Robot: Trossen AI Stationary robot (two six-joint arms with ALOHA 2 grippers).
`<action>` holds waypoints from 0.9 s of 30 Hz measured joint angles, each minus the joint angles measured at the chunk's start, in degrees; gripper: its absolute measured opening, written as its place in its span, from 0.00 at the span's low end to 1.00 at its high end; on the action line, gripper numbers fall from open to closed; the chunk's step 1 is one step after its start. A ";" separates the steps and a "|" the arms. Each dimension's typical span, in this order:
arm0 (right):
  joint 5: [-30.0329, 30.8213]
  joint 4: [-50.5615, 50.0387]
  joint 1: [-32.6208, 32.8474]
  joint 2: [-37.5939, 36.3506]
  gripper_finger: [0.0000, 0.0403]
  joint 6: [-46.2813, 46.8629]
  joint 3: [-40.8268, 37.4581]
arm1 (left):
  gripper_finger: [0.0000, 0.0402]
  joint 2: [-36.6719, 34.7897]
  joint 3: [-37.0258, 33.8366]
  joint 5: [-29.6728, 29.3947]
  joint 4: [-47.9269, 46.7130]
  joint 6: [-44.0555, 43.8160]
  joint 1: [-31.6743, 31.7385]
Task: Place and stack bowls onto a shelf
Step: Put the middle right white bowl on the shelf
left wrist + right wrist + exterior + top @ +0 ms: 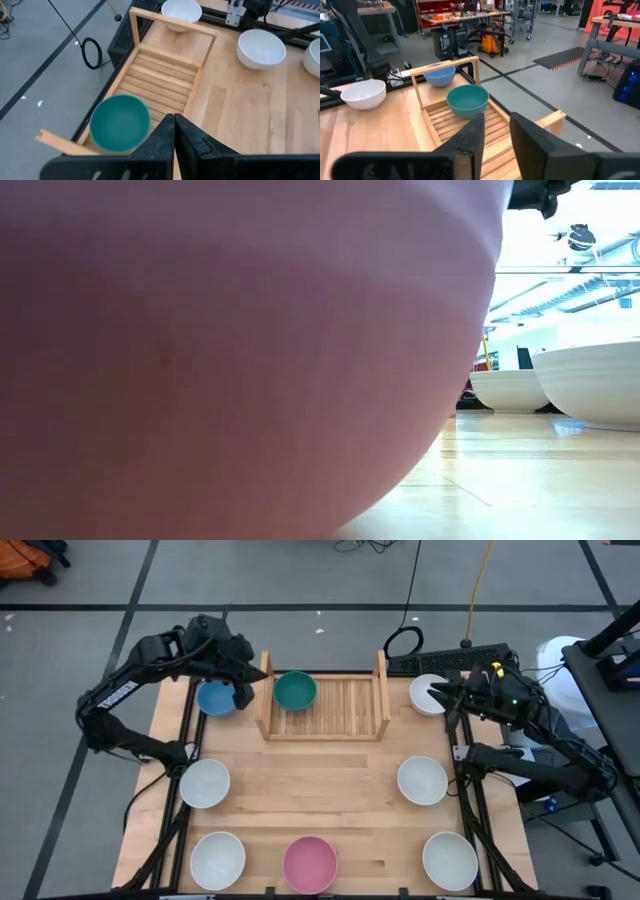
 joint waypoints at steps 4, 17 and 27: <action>-0.04 -3.50 0.00 1.10 0.28 0.23 0.00 | 0.02 -2.29 -0.02 -0.28 -2.21 0.76 0.00; -6.63 -30.44 0.00 11.36 0.21 5.30 13.10 | 0.02 -10.34 -0.02 -4.36 -5.01 0.10 0.00; -18.51 -44.78 0.02 19.83 0.21 7.57 15.47 | 0.02 -14.19 -0.02 -5.07 -5.50 0.43 0.00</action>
